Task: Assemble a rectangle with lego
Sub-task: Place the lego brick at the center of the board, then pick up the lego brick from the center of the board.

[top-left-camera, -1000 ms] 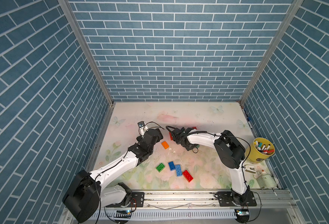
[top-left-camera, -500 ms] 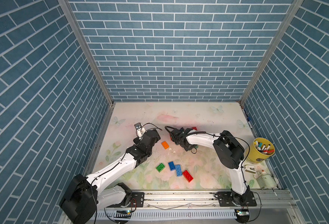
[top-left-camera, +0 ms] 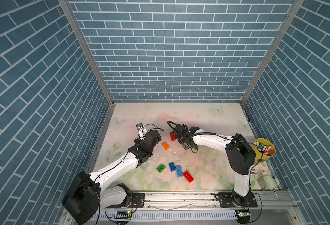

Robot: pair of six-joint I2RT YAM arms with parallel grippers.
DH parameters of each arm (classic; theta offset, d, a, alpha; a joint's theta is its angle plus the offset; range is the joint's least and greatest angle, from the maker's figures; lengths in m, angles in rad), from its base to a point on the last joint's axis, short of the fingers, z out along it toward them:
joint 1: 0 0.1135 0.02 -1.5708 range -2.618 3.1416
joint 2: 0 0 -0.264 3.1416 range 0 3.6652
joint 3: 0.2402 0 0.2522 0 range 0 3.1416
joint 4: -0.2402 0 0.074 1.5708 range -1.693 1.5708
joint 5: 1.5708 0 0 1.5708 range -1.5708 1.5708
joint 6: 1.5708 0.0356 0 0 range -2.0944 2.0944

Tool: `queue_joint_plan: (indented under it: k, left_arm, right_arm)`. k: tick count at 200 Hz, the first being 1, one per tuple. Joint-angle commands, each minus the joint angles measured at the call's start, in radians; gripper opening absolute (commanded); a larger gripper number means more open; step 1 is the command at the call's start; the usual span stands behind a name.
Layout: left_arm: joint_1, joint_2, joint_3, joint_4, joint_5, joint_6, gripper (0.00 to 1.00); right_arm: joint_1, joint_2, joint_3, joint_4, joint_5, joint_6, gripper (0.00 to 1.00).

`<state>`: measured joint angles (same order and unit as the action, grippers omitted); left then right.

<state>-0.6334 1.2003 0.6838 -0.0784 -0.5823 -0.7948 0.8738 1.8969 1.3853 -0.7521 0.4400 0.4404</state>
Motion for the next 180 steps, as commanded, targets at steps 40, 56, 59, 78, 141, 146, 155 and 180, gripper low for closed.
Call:
queue_joint_plan:
  k: [40,56,59,78,141,146,155,180]
  left_arm:
    - [-0.036,0.098,0.106,0.007,0.113,0.225,1.0]
    - [-0.09,0.157,0.176,0.004,0.165,0.357,0.99]
    - [-0.105,0.171,0.194,-0.004,0.167,0.383,0.99]
    - [-0.196,0.293,0.338,-0.083,0.182,0.557,1.0]
    - [-0.308,0.712,0.729,-0.321,0.486,0.859,1.0]
    - [-0.313,0.733,0.746,-0.323,0.493,0.873,1.0]
    - [-0.318,0.771,0.772,-0.321,0.51,0.889,1.0]
    - [-0.319,0.852,0.829,-0.31,0.543,0.924,1.0]
  right_arm:
    - [-0.222,-0.259,-0.138,0.021,-0.34,0.111,0.59]
    - [-0.306,-0.331,-0.162,-0.016,-0.328,0.181,0.58]
    - [-0.323,-0.343,-0.165,-0.025,-0.328,0.194,0.58]
    - [-0.422,-0.406,-0.193,-0.042,-0.376,0.246,0.58]
    - [-0.629,-0.5,-0.288,0.055,-0.523,0.291,0.58]
    - [-0.638,-0.503,-0.294,0.063,-0.547,0.289,0.58]
    - [-0.649,-0.507,-0.302,0.072,-0.568,0.285,0.58]
    - [-0.662,-0.51,-0.321,0.093,-0.598,0.269,0.59]
